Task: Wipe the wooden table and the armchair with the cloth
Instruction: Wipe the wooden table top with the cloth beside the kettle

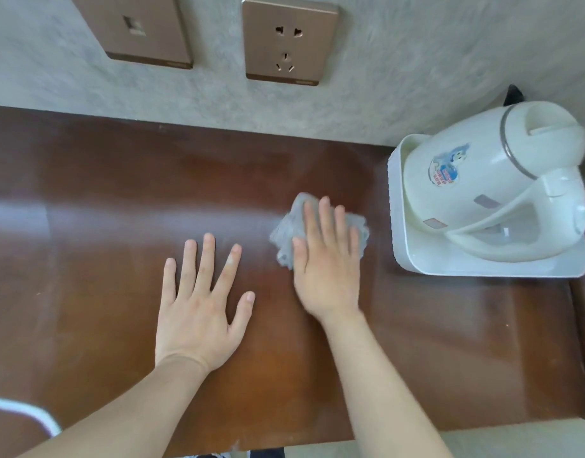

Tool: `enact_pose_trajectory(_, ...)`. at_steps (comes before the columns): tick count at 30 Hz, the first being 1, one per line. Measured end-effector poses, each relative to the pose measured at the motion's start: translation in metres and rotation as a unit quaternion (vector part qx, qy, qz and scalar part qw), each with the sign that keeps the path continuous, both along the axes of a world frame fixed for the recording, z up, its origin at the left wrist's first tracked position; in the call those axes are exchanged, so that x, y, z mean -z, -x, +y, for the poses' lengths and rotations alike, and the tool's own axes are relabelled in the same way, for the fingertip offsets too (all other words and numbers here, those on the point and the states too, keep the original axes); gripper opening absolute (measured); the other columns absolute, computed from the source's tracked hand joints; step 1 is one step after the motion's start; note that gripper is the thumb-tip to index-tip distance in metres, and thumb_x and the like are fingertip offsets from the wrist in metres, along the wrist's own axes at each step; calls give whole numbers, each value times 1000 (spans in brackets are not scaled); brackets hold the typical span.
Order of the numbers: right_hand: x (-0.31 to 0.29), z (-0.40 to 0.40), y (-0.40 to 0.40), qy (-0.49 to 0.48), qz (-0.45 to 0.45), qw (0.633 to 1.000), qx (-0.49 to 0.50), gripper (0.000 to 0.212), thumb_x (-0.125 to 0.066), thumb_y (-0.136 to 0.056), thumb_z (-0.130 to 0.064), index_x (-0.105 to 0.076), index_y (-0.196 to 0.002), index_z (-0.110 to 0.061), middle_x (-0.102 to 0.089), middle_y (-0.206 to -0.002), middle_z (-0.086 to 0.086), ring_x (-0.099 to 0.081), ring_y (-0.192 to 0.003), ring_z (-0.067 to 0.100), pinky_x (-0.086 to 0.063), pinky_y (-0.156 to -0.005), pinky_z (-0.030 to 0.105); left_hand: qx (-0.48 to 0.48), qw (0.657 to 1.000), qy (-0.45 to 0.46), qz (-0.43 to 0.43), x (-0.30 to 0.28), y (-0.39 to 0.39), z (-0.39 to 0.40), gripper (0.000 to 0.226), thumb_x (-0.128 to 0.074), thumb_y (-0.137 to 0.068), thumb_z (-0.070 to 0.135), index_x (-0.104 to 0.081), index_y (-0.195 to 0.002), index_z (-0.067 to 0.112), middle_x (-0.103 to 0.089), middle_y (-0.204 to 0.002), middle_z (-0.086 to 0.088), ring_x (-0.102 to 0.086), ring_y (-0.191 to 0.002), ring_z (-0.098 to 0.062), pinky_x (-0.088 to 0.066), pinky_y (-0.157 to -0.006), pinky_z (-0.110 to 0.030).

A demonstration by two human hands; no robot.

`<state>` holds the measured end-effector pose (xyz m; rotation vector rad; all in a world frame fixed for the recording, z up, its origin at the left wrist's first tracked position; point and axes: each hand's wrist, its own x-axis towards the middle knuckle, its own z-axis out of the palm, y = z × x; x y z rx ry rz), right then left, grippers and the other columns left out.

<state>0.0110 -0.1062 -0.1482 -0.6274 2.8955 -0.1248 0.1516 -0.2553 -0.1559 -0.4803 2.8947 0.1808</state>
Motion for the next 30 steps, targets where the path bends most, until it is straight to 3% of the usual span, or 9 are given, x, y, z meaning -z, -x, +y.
enact_pose_trajectory(6, 4, -17, 113, 46, 3, 993, 109, 55, -24, -106, -39, -16, -159, -25, -12, -168, 0, -5, -154, 22, -4, -124, 44, 0, 1000, 1, -1, 1, 1, 0, 69, -16, -99, 59, -21, -160, 26, -13, -168, -13, -8, -155, -35, -14, -123, -57)
enact_pose_trajectory(14, 2, -54, 66, 42, -2, 986, 158, 59, -26, -105, -39, -9, -159, -23, -5, -168, 5, -1, -154, 26, 0, -123, 47, 1, 1000, -12, -2, -1, 2, 1, 69, -15, -100, 59, -21, -160, 26, -14, -168, -13, -9, -155, -35, -16, -122, -58)
enact_pose_trajectory(17, 1, -106, 31, 71, -21, 995, 72, 61, -29, -103, -39, -12, -159, -22, -4, -168, 5, 2, -154, 27, 4, -123, 48, 0, 1000, -15, -8, -3, 1, 1, 69, -12, -100, 58, -26, -158, 24, -16, -167, -14, -10, -155, -35, -17, -122, -59)
enact_pose_trajectory(21, -1, -158, 25, 69, -32, 988, -135, 59, -30, -104, -40, -15, -159, -23, -8, -168, 2, 1, -154, 24, 5, -123, 45, 0, 1000, -28, -13, -5, 4, -1, 76, -6, -99, 58, -41, -152, 16, -29, -162, -16, -13, -154, -35, -21, -120, -60)
enact_pose_trajectory(24, -3, -142, 43, 50, -33, 973, -224, 56, -27, -107, -43, -15, -159, -25, -9, -168, -2, -2, -154, 19, 3, -124, 41, -11, 1000, -19, -4, -6, 2, 1, 67, -18, -100, 57, -30, -158, 24, -20, -166, -13, -11, -155, -33, -18, -122, -57)
enact_pose_trajectory(26, -2, -111, 65, 42, -16, 981, -191, 56, -24, -107, -43, -13, -159, -26, -10, -168, -2, -4, -154, 18, -1, -124, 40, -12, 1000, -13, 4, -3, 1, 2, 67, -24, -99, 56, -24, -159, 27, -16, -167, -11, -10, -155, -32, -17, -122, -57)
enact_pose_trajectory(30, 0, -24, 107, 0, 20, 1000, -23, 57, -21, -107, -41, -13, -159, -20, -15, -167, 7, -12, -153, 27, -11, -123, 44, -13, 1000, 0, 9, 2, 0, 2, 67, -25, -99, 57, -22, -160, 29, -15, -168, -10, -10, -155, -32, -16, -123, -56)
